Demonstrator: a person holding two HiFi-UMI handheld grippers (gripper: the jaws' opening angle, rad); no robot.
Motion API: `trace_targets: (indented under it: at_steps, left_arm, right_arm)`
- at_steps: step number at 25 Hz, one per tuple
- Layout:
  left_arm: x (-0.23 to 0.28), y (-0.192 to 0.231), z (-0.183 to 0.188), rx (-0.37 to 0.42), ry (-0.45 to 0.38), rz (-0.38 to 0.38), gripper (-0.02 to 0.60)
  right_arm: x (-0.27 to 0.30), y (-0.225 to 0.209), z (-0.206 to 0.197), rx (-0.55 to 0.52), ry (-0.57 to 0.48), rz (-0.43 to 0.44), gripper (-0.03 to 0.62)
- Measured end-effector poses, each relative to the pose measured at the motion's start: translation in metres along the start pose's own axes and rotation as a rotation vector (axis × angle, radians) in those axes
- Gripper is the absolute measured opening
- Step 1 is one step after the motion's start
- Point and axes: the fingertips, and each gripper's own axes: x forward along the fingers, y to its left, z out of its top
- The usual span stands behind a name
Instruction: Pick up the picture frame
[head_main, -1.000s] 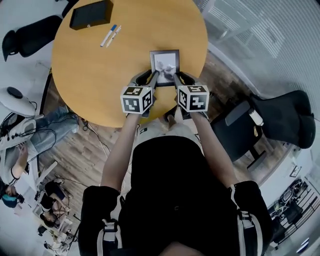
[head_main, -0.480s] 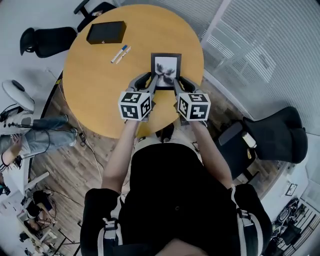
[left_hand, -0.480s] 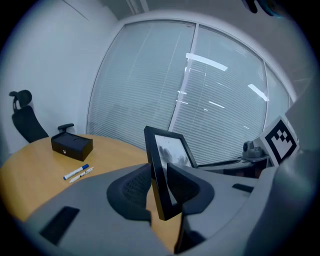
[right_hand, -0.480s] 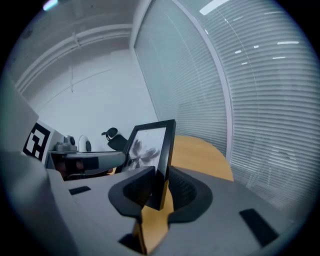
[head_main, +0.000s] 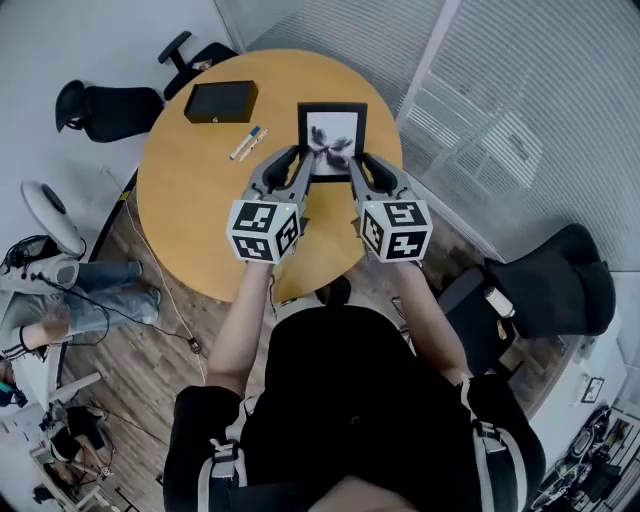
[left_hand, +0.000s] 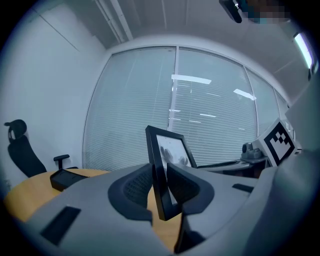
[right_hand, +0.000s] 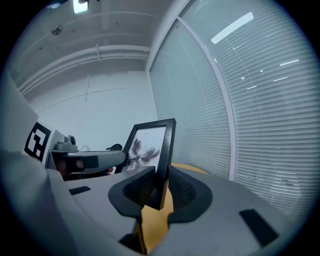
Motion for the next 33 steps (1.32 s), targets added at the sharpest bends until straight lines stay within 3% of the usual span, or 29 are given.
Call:
trace_targets:
  at_steps: [12,33]
  left_arm:
    - [-0.018,-0.006,0.035,0.044,-0.073,0.005,0.098]
    - [-0.027,-0.002,0.033,0.025,-0.073,-0.001,0.098]
  right_arm:
    - [-0.015,0.013,0.039,-0.040,-0.093,0.018,0.091]
    - [-0.019,0.023,0.038,-0.039,-0.091,0.020,0.090]
